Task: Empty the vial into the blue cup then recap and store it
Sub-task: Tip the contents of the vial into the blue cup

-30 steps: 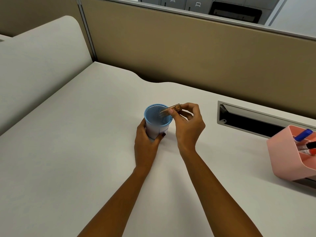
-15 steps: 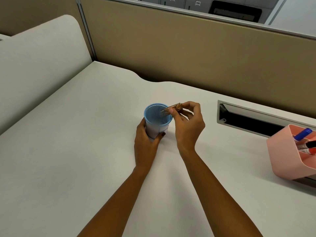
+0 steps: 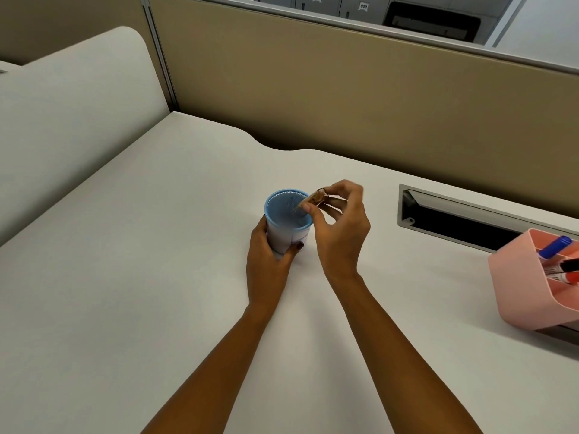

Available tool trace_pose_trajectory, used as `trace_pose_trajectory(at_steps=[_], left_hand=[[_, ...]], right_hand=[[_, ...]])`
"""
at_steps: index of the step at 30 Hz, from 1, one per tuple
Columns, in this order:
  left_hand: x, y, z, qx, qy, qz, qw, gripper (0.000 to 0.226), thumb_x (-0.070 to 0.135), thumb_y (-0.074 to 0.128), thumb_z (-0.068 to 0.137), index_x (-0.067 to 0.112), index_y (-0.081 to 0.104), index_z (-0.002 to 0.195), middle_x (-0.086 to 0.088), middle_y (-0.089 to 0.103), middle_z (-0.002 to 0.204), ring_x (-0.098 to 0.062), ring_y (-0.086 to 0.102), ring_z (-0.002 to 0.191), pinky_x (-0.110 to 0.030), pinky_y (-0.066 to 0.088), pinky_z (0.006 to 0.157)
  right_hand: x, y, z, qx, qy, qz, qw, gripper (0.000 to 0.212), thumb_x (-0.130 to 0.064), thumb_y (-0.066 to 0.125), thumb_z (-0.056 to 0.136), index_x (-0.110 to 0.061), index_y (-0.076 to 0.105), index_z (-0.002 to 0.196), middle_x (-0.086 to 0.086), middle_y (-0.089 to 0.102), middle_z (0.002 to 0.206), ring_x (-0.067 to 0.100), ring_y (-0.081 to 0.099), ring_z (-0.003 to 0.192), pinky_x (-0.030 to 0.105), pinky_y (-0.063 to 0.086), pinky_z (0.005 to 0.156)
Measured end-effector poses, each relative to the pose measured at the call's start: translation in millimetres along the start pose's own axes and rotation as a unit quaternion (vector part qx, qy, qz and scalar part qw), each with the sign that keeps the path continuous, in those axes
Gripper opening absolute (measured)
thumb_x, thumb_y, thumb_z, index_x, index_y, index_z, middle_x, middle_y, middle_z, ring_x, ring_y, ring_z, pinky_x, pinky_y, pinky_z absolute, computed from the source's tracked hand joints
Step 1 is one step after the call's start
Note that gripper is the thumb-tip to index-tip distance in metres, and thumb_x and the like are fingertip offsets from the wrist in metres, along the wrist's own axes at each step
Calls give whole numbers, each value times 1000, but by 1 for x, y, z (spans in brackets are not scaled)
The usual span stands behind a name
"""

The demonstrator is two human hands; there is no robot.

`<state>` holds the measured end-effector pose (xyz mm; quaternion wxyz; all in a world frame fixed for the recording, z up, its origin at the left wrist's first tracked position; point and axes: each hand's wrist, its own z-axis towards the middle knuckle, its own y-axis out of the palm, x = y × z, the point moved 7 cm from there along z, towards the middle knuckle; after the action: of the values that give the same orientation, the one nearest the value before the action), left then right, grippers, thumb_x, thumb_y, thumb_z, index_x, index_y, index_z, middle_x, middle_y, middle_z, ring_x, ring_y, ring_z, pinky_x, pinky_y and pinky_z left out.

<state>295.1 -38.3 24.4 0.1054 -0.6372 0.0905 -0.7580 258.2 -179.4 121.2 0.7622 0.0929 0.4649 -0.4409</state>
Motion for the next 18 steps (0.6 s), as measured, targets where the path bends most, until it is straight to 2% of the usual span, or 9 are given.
trace_pose_trajectory(at_steps=[2,5,8,11,13,15,18], left_hand=[[-1,0,0,1,-1,-2,1000,70,27,75,75,13,40,133,-8,53,135,-20,51,120,-24,41,97],[-1,0,0,3,2,-7,1000,71,28,76,74,14,40,133,-6,53,135,-18,51,120,-23,42,96],[-2,0,0,4,3,-7,1000,70,28,76,74,15,40,133,-6,53,134,-18,52,119,-23,43,96],[-2,-1,0,3,5,-11,1000,71,29,76,74,15,41,133,-4,53,134,-14,51,118,-18,42,95],[-2,-1,0,3,6,-12,1000,71,29,77,74,15,40,133,-4,53,134,-13,51,118,-13,40,93],[-2,0,1,4,6,-10,1000,70,28,77,74,15,40,133,-4,54,134,-14,51,118,-14,40,94],[-2,0,1,4,5,-10,1000,71,28,76,74,14,40,133,-5,53,134,-15,51,119,-19,42,95]], right_hand=[[-1,1,0,-7,-8,3,1000,45,-12,81,76,-9,53,111,8,66,105,10,66,89,13,56,79],[-4,4,-2,-24,-43,-24,998,35,-12,79,77,-5,59,105,12,66,102,15,66,90,22,59,79],[-4,1,-1,-21,-20,1,1000,46,-12,80,76,-8,51,112,11,66,106,13,66,89,16,57,79],[-6,3,-3,-29,-56,-25,998,33,-11,79,77,-4,60,104,12,66,101,13,64,90,21,59,79],[-5,3,-3,-29,-38,-17,999,37,-11,79,77,-6,57,107,12,66,103,13,65,90,20,58,80],[-4,1,-2,-25,-21,1,999,45,-12,79,77,-8,51,112,11,65,106,14,67,91,19,58,80],[-5,4,-4,-28,-49,-22,998,34,-11,79,77,-4,60,104,14,66,102,18,66,91,26,60,79]])
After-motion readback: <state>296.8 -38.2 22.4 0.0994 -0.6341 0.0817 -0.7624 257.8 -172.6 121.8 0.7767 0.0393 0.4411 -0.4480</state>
